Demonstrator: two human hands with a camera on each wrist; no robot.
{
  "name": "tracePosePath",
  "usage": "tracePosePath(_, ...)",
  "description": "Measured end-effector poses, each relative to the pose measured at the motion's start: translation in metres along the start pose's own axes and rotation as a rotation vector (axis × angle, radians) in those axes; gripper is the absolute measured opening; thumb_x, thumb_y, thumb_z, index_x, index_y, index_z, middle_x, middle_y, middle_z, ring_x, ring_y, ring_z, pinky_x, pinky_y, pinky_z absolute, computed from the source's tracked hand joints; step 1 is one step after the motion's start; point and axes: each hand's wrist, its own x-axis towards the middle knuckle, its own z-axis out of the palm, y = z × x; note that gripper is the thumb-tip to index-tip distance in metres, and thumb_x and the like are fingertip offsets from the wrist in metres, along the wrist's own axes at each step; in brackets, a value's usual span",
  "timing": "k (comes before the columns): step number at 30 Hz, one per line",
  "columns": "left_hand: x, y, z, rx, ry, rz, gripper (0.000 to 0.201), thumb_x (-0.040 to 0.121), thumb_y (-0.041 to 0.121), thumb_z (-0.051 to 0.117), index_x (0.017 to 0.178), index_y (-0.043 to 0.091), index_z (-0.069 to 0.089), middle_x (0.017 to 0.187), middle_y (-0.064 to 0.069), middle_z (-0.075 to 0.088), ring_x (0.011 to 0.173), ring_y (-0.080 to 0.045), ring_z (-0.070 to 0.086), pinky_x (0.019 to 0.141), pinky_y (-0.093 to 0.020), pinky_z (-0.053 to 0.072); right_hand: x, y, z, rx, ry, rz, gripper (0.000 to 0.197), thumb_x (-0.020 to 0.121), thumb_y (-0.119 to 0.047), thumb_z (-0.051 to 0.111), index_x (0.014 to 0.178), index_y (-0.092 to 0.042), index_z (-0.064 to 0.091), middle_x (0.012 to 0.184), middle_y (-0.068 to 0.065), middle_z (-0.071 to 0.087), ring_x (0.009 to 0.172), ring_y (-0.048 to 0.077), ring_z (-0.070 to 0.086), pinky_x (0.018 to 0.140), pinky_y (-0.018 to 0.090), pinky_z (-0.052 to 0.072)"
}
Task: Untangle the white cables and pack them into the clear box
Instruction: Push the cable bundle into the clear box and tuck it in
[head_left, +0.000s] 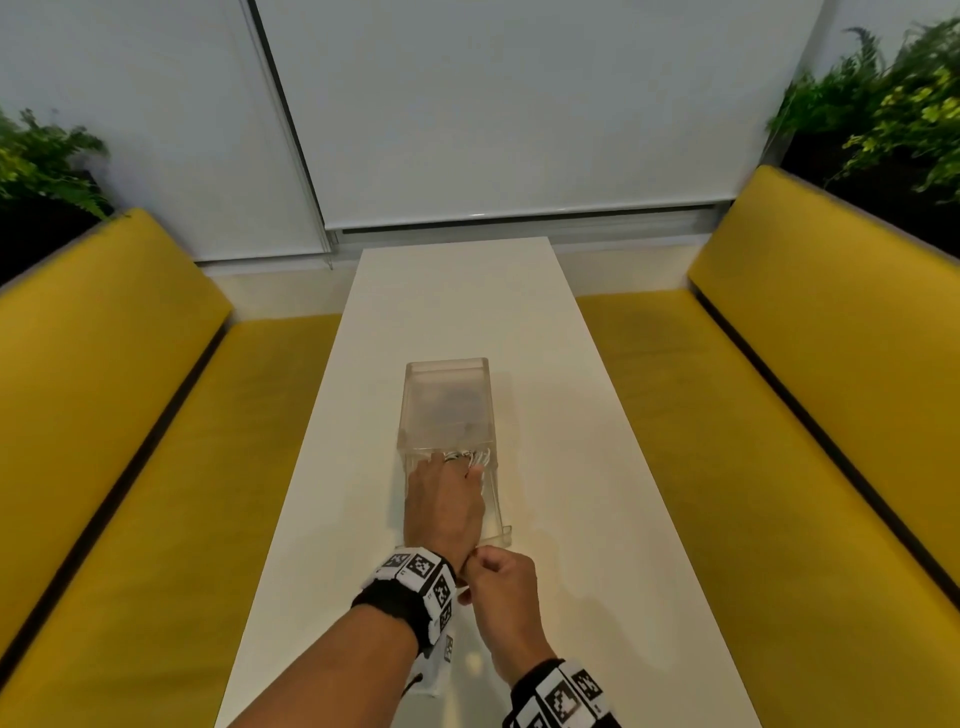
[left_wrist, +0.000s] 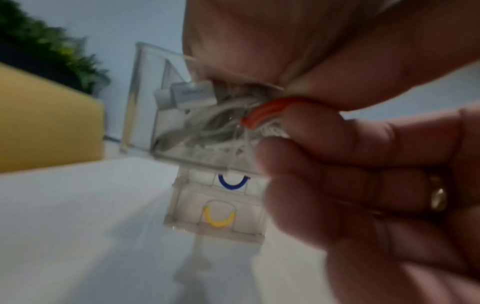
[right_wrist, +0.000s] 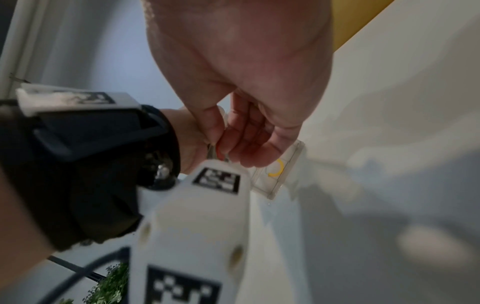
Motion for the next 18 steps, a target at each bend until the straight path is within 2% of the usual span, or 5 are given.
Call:
tracePosePath(2,-0.001,0.003,-0.001,0.074,0.005,0.022,0.047,0.107,0.034,0.026,0.105,0.017,0.070,0.114,-0.011,0.069,0.109,-0.029,0.058,0.103,-0.043,0.041,0.002,0.000,0.002,0.013,-0.012,-0.002,0.018,0.081,0.003,0.058,0.069,0.006,0.071,0.073,0.029,0.068,0.060,0.018,0.055,0.057,0.029,0.047)
tracePosePath(5,-0.001,0.001,-0.008,-0.046,-0.079,0.019,0.037,0.103,0.022,0.031,0.118,0.013,0.064,0.123,-0.013,0.063,0.118,-0.032,0.053,0.107,-0.044,0.037,0.006,0.004,0.006,0.025,-0.007,-0.012,0.017,0.081,0.006,0.059,0.068,0.008,0.069,0.065,0.022,0.067,0.060,0.017,0.055,0.056,0.028,0.046)
tracePosePath(10,0.001,-0.028,-0.014,-0.244,0.017,0.004,0.029,0.098,0.027,0.061,0.072,0.016,0.070,0.081,0.006,0.068,0.072,-0.015,0.062,0.067,-0.032,0.050,0.007,0.007,0.013,0.083,-0.013,-0.038,0.026,0.088,-0.008,0.070,0.067,0.007,0.071,0.064,0.012,0.068,0.060,0.014,0.058,0.056,0.025,0.049)
tracePosePath(14,-0.002,-0.027,-0.018,-0.186,0.060,-0.012,0.018,0.094,0.029,0.069,0.100,0.016,0.080,0.109,0.007,0.062,0.103,-0.009,0.052,0.085,-0.022,0.042,0.008,0.004,0.017,0.090,-0.010,-0.036,0.025,0.090,-0.008,0.068,0.070,0.006,0.074,0.067,0.011,0.070,0.060,0.014,0.059,0.056,0.024,0.049)
tracePosePath(18,0.002,-0.024,-0.020,-0.252,0.112,-0.045,0.012,0.088,0.026,0.076,0.092,0.015,0.079,0.099,0.006,0.063,0.094,-0.015,0.062,0.082,-0.024,0.047,0.008,0.002,0.019,0.111,0.006,-0.022,0.025,0.089,-0.009,0.070,0.070,0.007,0.073,0.068,0.017,0.070,0.060,0.015,0.058,0.055,0.023,0.049)
